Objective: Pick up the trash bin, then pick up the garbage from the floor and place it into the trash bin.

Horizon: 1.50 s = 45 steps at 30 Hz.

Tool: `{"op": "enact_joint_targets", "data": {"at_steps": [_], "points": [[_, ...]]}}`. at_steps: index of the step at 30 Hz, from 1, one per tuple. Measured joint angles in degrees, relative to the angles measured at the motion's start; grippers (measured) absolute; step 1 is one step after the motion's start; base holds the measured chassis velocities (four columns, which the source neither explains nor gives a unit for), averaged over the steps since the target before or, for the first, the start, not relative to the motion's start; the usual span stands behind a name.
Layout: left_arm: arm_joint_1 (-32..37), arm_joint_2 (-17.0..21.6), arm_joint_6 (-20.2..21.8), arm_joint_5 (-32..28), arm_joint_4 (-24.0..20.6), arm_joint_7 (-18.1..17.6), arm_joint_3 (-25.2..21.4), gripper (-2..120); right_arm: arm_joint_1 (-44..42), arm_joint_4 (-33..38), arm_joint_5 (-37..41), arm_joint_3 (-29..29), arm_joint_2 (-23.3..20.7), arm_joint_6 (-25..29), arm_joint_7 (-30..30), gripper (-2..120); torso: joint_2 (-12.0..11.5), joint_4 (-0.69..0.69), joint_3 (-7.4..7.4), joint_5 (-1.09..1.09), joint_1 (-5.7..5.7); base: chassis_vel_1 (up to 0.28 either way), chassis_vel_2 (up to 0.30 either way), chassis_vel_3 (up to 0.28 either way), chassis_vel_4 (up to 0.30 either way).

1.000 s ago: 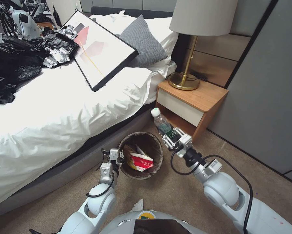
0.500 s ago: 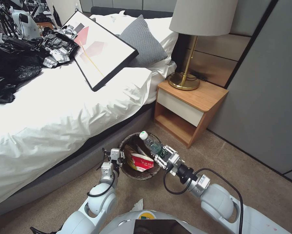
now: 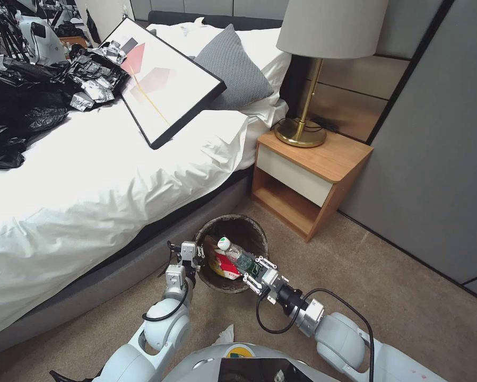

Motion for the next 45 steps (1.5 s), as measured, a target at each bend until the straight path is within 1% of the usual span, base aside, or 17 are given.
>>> {"op": "enact_joint_targets", "data": {"at_steps": [10, 11, 12, 14, 17, 18, 20, 21, 22, 27, 34, 35, 38, 39, 42, 43, 45], "points": [[-0.01, -0.34, 0.0, 0.14, 0.0, 0.01, 0.3, 2, 0.78, -1.47, -0.59, -0.91, 0.95, -0.29, 0.88, 36, 0.0, -0.01, 0.0, 0.0, 0.0, 0.0, 0.0, 0.0, 0.0], [-0.02, -0.34, 0.01, 0.16, 0.0, 0.01, 0.3, 2, 0.64, -1.76, -0.88, -0.89, 0.95, -0.22, 0.99, 52, 0.0, 0.0, 0.0, 0.0, 0.0, 0.0, 0.0, 0.0, 0.0], [-0.02, -0.34, 0.01, 0.16, 0.0, 0.01, 0.3, 2, 0.6, -1.82, -0.91, -0.88, 0.95, -0.2, 1.0, 58, 0.0, 0.0, 0.0, 0.0, 0.0, 0.0, 0.0, 0.0, 0.0], [-0.02, -0.34, 0.02, 0.17, 0.0, 0.01, 0.3, 2, 0.55, -1.89, -0.96, -0.85, 0.94, -0.16, 1.01, 60, 0.0, 0.0, 0.0, 0.0, 0.0, 0.0, 0.0, 0.0, 0.0], [-0.02, -0.34, 0.03, 0.19, 0.0, 0.02, 0.3, 2, 0.48, -1.95, -0.99, -0.73, 0.93, -0.09, 1.06, 77, 0.0, -0.01, 0.0, 0.0, 0.0, 0.0, 0.0, 0.0, 0.0], [-0.02, -0.34, 0.03, 0.19, 0.0, 0.02, 0.3, 2, 0.48, -1.95, -0.99, -0.73, 0.93, -0.09, 1.06, 77, 0.0, -0.01, 0.0, 0.0, 0.0, 0.0, 0.0, 0.0, 0.0], [0.0, -0.38, 0.03, 0.26, 0.0, 0.02, 0.38, 2, 0.55, -1.86, -0.95, -0.23, 1.19, -0.15, 1.19, 90, 0.0, -0.01, 0.0, 0.0, 0.0, 0.0, 0.0, 0.0, 0.0], [0.01, -0.4, 0.03, 0.27, 0.0, 0.02, 0.42, 2, 0.6, -1.79, -0.9, -0.14, 1.27, -0.17, 1.22, 91, 0.0, -0.01, 0.0, 0.0, 0.0, 0.0, 0.0, 0.0, 0.0], [0.04, -0.48, 0.04, 0.31, 0.0, 0.03, 0.52, 2, 0.67, -1.5, -0.73, 0.15, 1.45, -0.21, 1.31, 96, 0.0, 0.0, 0.0, 0.0, 0.0, 0.0, 0.0, 0.0, 0.0], [0.06, -0.52, 0.07, 0.35, 0.0, 0.01, 0.55, 2, 0.56, -0.75, -0.37, 0.81, 1.49, -0.22, 1.43, 100, 0.0, 0.0, 0.0, 0.0, 0.0, 0.0, 0.0, 0.0, 0.0], [0.35, -0.56, 0.09, 0.59, -0.05, 0.0, 0.69, 2, -1.72, 7.89, 3.92, 9.23, 1.3, -0.42, 3.81, 100, 0.0, -0.01, 0.0, 0.0, 0.0, 0.0, 0.0, 0.0, 0.0], [0.35, -0.56, 0.09, 0.59, -0.05, 0.0, 0.69, 2, -1.72, 7.89, 3.92, 9.23, 1.3, -0.42, 3.81, 100, 0.0, -0.01, 0.0, 0.0, 0.0, 0.0, 0.0, 0.0, 0.0], [0.56, -0.51, 0.01, 0.6, -0.17, 0.03, 0.45, 2, -3.56, 13.13, 7.83, 16.04, 1.51, -1.9, 9.14, 100, 0.0, 0.0, 0.0, 0.0, 0.0, 0.0, 0.0, 0.0, 0.0], [0.56, -0.51, 0.01, 0.6, -0.17, 0.03, 0.45, 2, -3.56, 13.13, 7.83, 16.04, 1.51, -1.9, 9.14, 100, 0.0, 0.0, 0.0, 0.0, 0.0, 0.0, 0.0, 0.0, 0.0], [0.82, -0.27, -0.14, 0.62, -0.39, 0.15, -0.13, 2, -7.44, 15.38, 8.65, 24.76, 4.04, -5.02, 15.15, 100, 0.0, 0.01, 0.0, 0.0, 0.0, 0.0, 0.0, 0.0, 0.0], [0.82, -0.27, -0.14, 0.62, -0.39, 0.15, -0.13, 2, -7.44, 15.38, 8.65, 24.76, 4.04, -5.02, 15.15, 100, 0.0, 0.01, 0.0, 0.0, 0.0, 0.0, 0.0, 0.0, 0.0], [1.01, 0.04, -0.23, 0.51, -0.73, 0.15, -0.71, 2, -10.95, 15.57, 8.63, 29.76, 6.0, -6.28, 17.65, 100, 0.0, -0.02, 0.0, 0.01, 0.0, 0.0, 0.0, 0.0, 0.0]]}}
